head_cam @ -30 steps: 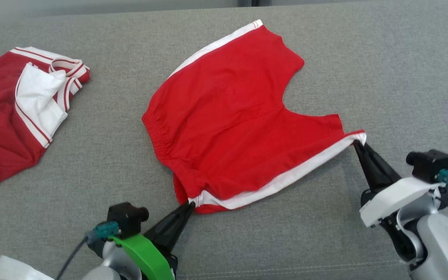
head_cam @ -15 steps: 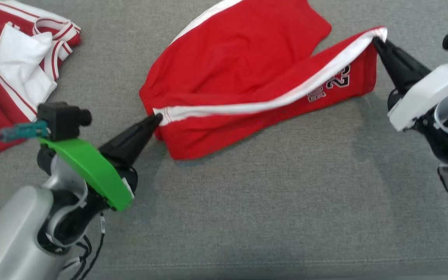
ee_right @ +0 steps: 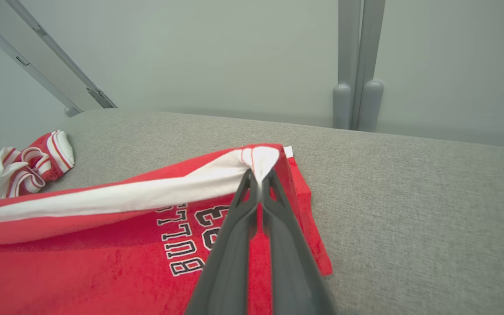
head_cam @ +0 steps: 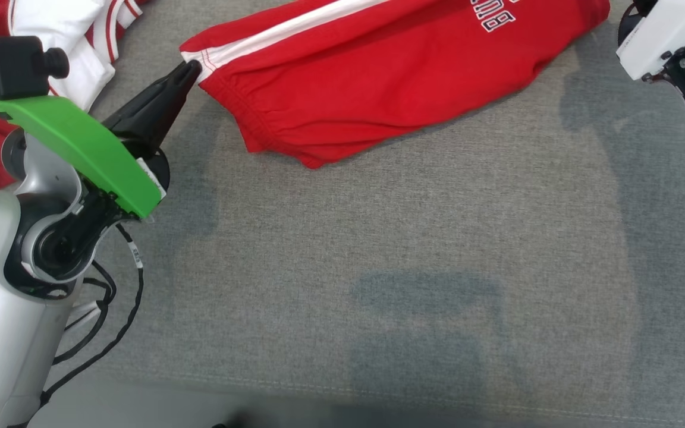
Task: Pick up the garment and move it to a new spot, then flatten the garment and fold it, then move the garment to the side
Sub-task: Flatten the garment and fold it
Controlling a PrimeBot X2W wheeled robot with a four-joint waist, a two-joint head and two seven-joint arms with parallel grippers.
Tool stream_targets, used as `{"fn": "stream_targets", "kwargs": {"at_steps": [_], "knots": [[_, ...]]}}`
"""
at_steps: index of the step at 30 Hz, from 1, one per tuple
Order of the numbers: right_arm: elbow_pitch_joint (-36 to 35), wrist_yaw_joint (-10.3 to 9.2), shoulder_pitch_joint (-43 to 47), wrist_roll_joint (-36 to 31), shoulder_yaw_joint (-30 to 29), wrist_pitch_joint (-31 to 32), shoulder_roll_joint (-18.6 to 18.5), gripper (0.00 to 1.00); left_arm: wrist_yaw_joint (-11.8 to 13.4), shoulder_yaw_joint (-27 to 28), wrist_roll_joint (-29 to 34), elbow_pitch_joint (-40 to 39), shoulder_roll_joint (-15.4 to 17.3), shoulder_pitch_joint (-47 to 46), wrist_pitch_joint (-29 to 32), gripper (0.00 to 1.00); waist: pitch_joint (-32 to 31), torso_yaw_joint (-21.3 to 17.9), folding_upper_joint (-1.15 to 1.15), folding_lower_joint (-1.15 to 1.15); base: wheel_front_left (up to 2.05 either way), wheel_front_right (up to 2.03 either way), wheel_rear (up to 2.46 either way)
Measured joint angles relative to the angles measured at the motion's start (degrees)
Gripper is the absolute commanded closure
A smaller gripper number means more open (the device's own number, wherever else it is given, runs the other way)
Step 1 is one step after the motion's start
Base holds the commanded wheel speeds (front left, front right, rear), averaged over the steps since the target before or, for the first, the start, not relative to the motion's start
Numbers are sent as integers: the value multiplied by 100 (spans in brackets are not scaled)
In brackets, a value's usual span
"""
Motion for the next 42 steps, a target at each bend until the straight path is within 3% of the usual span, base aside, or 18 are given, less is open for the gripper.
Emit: {"fn": "stream_targets", "kwargs": {"at_steps": [9, 22, 23, 24, 25, 26, 27, 28, 36, 42], "knots": [[570, -3, -285, -159, 188, -8, 255, 100, 47, -170, -10, 568, -250, -264, 86, 100, 123, 201, 0, 0, 0, 0, 0], [1149, -187, -828, -547, 199, -261, 236, 100, 21, -225, 119, 1132, -416, -722, 98, 100, 178, 179, 0, -1, 0, 0, 0], [1180, -207, -863, -583, 212, -299, 238, 96, 15, -227, 125, 1190, -427, -739, 93, 100, 182, 180, 0, -1, 0, 0, 0], [1218, -211, -901, -603, 229, -315, 245, 100, 15, -232, 146, 1234, -437, -755, 85, 95, 187, 180, 0, -1, 0, 0, 0], [1267, -215, -945, -610, 252, -319, 259, 98, 15, -229, 168, 1282, -454, -777, 40, 74, 193, 182, 0, -1, 0, 0, 0], [1301, -257, -975, -637, 277, -368, 275, 82, -5, -221, 172, 1326, -480, -812, -16, 43, 200, 183, 0, 0, 0, 0, 0], [1322, -293, -1002, -708, 297, -441, 283, 31, -29, -204, 201, 1363, -510, -854, -91, 0, 206, 184, 0, -1, 0, 0, 0], [1322, -293, -1002, -708, 297, -441, 283, 0, -29, -204, 201, 1363, -510, -854, -91, 0, 206, 184, 0, -1, 0, 0, 0], [1557, -346, -1156, -840, 348, -860, 475, 0, -54, -170, 333, 1761, -549, -988, -321, 0, 176, 143, 0, 0, 0, 0, 0], [1556, -275, -1120, -790, 253, -1192, 394, 0, -105, -27, 489, 1745, -531, -979, -726, 0, 100, 72, 0, -1, 0, 0, 0]]}}
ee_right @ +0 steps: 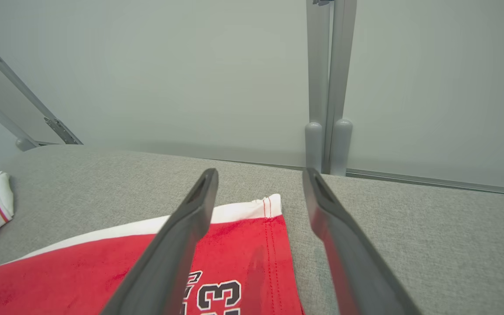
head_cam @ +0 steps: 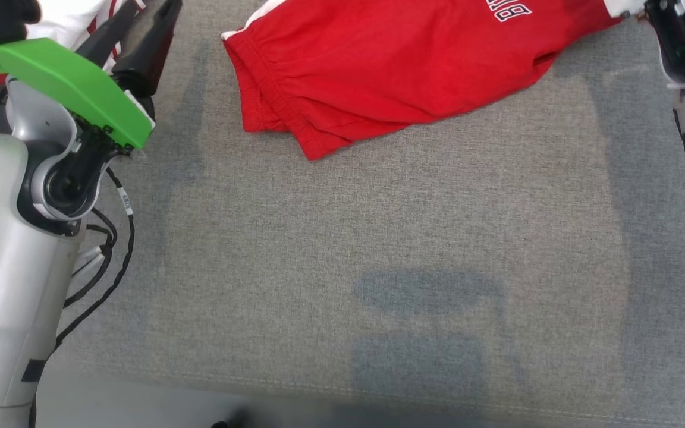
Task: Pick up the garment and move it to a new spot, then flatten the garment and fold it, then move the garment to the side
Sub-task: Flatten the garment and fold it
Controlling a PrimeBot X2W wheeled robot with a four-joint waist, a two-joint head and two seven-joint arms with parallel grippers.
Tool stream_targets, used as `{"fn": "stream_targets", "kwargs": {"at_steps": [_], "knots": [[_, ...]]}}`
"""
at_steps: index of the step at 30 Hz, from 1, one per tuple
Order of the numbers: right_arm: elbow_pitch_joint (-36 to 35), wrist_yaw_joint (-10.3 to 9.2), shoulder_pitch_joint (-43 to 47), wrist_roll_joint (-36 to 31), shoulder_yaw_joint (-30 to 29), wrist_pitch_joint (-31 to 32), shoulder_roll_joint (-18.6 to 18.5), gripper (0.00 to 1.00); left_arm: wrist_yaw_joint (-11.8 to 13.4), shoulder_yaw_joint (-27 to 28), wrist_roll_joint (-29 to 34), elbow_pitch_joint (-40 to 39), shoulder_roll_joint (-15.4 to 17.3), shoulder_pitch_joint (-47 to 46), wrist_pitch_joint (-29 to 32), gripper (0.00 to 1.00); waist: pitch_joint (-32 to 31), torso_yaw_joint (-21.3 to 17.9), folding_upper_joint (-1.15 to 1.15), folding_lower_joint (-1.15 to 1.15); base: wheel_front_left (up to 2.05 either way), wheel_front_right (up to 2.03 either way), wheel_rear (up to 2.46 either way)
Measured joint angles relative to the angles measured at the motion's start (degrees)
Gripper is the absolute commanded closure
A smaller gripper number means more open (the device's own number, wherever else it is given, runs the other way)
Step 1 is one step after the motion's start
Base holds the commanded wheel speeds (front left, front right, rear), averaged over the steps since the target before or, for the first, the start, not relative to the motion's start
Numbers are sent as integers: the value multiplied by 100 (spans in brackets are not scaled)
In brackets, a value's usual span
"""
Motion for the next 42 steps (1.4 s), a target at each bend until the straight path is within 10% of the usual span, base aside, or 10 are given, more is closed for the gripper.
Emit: {"fn": "stream_targets", "kwargs": {"at_steps": [29, 30, 32, 42], "knots": [[1161, 280, 1352, 620, -449, 92, -501, 0, 385, -536, 1733, -701, -155, 2313, -2532, 0, -550, 880, 0, -1, 0, 0, 0], [1203, 288, 1368, 649, -446, 134, -483, 54, 392, -531, 1733, -693, -157, 2360, -2552, 0, -590, 911, 0, 0, 0, 0, 0], [1267, 337, 1388, 709, -444, 194, -463, 100, 409, -515, 1733, -693, -165, 2434, -2561, 0, -676, 958, 0, -1, 0, 0, 0], [1117, 382, 1894, 1363, -913, 103, -208, 100, 456, -357, 1734, -627, -196, 2869, -2664, 0, -1217, 906, 0, 0, 0, 0, 0]]}}
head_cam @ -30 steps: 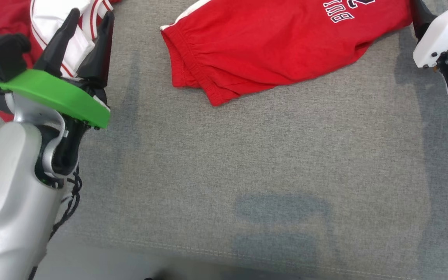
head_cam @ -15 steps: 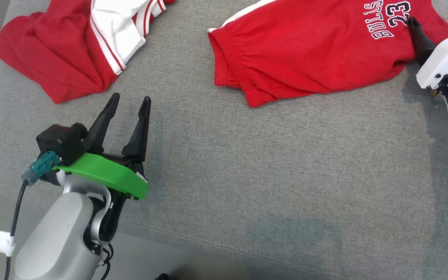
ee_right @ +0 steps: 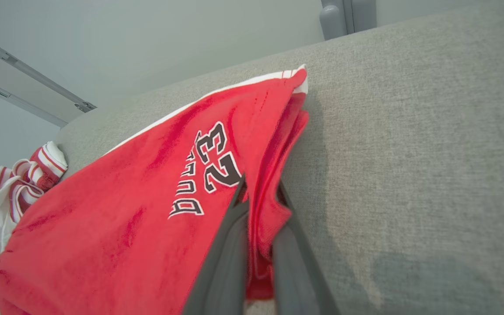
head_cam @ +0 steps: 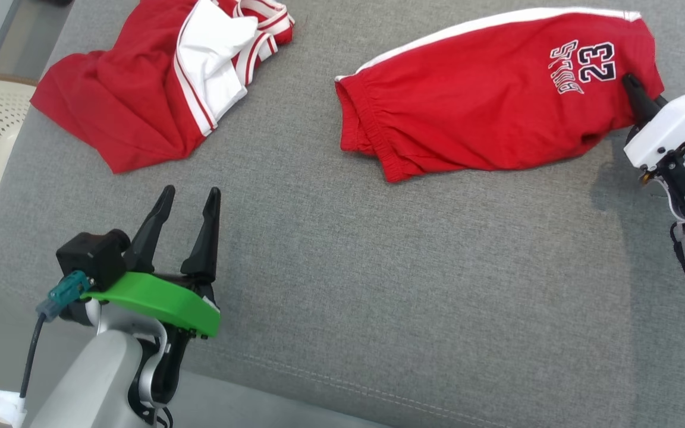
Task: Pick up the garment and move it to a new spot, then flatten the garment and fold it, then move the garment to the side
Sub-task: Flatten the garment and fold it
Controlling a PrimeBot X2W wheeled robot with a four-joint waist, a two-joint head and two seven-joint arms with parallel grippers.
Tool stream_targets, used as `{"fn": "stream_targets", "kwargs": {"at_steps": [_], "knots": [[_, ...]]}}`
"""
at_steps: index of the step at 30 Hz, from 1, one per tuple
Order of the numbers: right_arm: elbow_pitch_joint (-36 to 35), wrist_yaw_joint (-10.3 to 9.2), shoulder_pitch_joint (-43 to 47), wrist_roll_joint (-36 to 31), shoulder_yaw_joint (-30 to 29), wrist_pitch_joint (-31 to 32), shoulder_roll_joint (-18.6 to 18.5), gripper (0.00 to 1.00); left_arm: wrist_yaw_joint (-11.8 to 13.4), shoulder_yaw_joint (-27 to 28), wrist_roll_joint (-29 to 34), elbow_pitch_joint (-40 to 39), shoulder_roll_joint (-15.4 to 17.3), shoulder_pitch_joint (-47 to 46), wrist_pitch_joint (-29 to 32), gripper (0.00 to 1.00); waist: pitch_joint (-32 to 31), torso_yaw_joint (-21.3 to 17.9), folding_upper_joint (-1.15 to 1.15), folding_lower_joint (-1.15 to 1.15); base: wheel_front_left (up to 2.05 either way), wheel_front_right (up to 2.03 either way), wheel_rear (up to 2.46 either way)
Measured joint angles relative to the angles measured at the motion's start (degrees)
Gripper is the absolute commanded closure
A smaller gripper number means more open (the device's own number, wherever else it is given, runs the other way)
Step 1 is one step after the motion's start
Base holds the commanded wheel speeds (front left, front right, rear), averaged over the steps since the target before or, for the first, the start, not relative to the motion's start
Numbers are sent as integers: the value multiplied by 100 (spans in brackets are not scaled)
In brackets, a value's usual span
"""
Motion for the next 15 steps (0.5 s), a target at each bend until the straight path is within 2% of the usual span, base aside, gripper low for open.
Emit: {"fn": "stream_targets", "kwargs": {"at_steps": [7, 15], "knots": [[-357, -23, 808, 370, -266, -134, 336, 100, 2, 40, -8, 78, -9, 393, -47, 0, -401, -255, 0, 0, 0, 0, 0], [-784, -180, 1875, 734, -558, -197, 617, 100, 49, 34, -7, 47, 19, 831, -48, 0, -797, -746, 0, 0, 0, 0, 0]]}}
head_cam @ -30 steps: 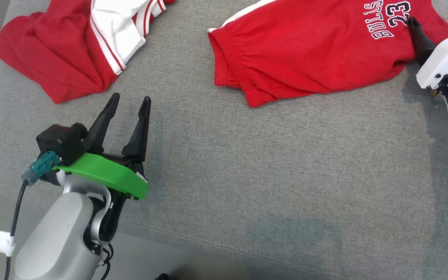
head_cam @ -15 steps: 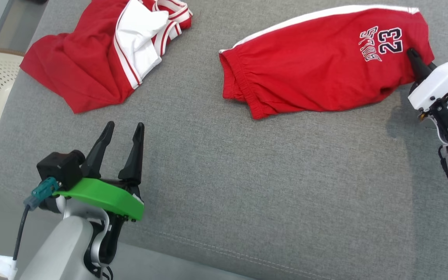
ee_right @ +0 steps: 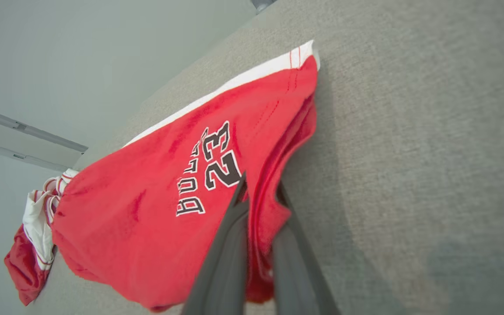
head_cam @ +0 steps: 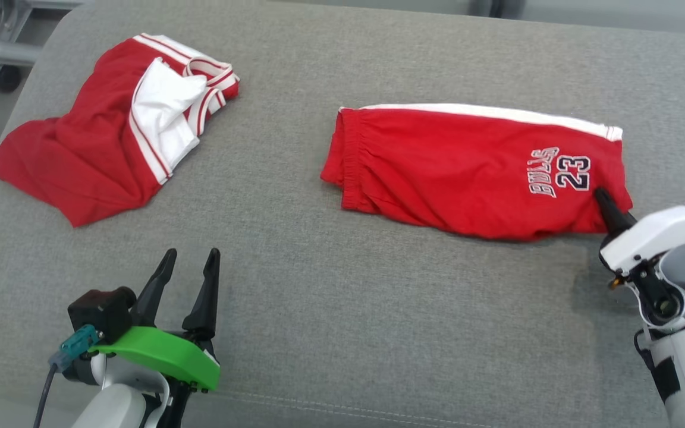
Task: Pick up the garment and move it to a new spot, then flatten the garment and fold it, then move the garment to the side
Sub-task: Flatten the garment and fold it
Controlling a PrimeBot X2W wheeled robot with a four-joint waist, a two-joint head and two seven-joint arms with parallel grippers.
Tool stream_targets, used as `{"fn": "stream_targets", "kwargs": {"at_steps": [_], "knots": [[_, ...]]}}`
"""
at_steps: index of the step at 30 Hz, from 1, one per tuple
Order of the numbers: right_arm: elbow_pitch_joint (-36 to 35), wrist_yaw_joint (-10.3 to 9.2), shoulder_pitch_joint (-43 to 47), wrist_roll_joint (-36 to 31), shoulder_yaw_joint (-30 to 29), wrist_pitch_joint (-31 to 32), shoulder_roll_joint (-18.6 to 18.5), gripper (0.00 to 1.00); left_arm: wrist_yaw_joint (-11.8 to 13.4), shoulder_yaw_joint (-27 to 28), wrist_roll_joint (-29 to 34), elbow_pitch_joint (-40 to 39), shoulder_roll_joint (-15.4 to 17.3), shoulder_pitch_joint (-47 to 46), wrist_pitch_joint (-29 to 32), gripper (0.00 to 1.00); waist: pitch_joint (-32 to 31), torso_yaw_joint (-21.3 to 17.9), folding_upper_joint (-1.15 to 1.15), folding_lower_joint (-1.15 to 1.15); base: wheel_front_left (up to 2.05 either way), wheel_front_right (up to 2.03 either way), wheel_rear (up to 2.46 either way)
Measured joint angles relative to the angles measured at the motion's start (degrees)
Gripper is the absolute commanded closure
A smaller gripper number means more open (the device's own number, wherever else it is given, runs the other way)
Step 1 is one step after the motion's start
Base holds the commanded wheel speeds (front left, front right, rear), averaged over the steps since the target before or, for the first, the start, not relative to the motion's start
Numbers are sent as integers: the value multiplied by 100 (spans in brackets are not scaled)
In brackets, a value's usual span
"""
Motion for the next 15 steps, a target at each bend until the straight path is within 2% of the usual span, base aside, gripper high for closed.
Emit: {"fn": "stream_targets", "kwargs": {"at_steps": [5, 8, 9, 11, 12, 15], "knots": [[-204, -234, 639, 71, -341, -94, -158, 100, 9, -11, 11, -105, 34, 226, 0, 0, -191, -327, 0, 0, 0, 0, 0], [-246, -282, 925, 49, -353, -94, -289, 100, 12, -5, 18, -190, 78, 315, 1, 0, -269, -510, 0, 0, 0, 0, 0], [-258, -282, 986, -41, -311, -100, -316, 96, 30, -9, 43, -209, 100, 335, 1, 0, -288, -568, 0, 0, 0, 0, 0], [-279, -282, 1049, -193, -257, -149, -360, 41, 33, -30, 124, -261, 171, 350, 1, 0, -318, -676, 0, 0, 0, 0, 0], [-299, -288, 1071, -200, -261, -188, -378, 0, 58, -32, 160, -314, 186, 350, 1, 0, -329, -723, 0, 0, 0, 0, 0], [-361, -337, 1132, -229, -270, -226, -377, 0, 59, -68, 267, -450, 188, 349, 2, 0, -337, -831, 0, 0, 0, 0, 0]]}}
